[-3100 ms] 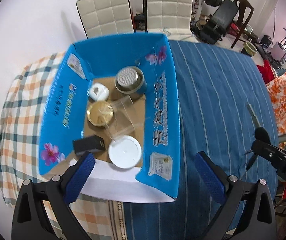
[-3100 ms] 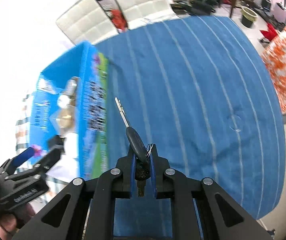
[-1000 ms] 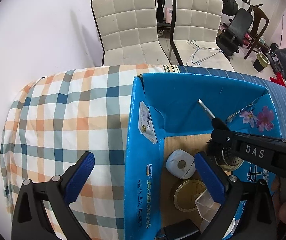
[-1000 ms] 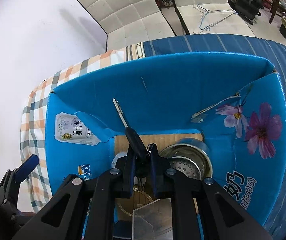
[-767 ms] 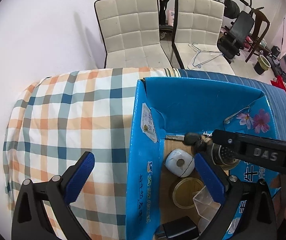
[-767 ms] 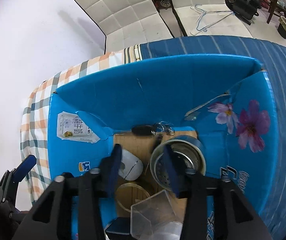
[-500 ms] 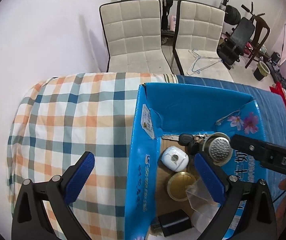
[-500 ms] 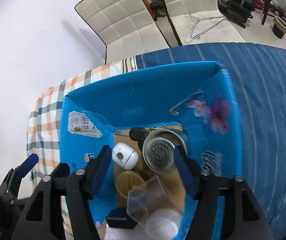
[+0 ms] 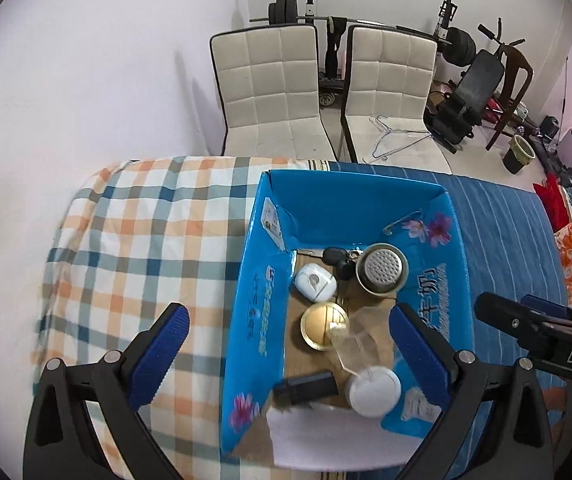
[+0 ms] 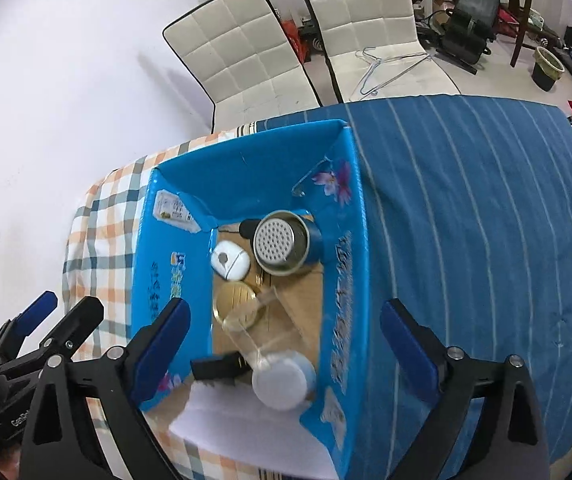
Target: Organize rigid objects
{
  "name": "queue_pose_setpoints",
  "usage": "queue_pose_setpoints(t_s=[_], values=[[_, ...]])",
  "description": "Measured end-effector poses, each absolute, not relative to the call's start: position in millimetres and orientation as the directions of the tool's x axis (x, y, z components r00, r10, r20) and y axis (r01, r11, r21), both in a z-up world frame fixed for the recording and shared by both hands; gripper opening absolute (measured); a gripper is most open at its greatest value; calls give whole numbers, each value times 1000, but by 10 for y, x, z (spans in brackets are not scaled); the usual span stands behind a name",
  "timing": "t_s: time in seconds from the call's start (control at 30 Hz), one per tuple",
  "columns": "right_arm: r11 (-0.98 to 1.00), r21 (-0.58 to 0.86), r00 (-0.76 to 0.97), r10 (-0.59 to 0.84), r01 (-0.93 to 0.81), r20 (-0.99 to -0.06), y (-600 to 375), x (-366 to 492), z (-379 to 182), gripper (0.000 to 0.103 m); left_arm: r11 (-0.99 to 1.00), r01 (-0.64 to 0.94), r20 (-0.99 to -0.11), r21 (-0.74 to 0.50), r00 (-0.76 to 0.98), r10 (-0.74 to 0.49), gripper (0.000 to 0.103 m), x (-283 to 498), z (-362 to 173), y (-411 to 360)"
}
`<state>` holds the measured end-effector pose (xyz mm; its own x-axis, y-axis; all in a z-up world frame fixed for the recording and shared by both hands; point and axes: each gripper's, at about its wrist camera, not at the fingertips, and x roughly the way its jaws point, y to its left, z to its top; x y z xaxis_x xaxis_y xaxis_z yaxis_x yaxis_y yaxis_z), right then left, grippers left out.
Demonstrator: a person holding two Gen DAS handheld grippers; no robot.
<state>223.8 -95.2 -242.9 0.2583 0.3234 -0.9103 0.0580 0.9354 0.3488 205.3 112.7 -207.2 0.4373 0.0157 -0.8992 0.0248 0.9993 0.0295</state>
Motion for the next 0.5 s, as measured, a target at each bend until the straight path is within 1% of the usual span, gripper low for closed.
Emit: queue_pose_setpoints(t_s=[0.13, 0.3, 0.4, 0.5], values=[[943, 330, 289, 304, 44, -908, -1092, 1952, -2141, 99, 999, -14, -895, 44, 445, 46, 103, 1786, -1794, 1073], [940, 341, 302, 319, 21, -899, -1285, 1523, -1679, 99, 996, -42, -875, 82, 475, 92, 103, 1404, -1367, 946], [935, 354, 322, 335, 0, -886, -1372, 1301, -1416, 99, 998, -41, -868, 46, 493, 60, 103, 1200, -1158, 865], [936, 352, 348, 334, -12, -876, -1476, 1053, -1149, 99, 998, -27, -858, 54, 510, 60, 103, 1025, -1001, 765]])
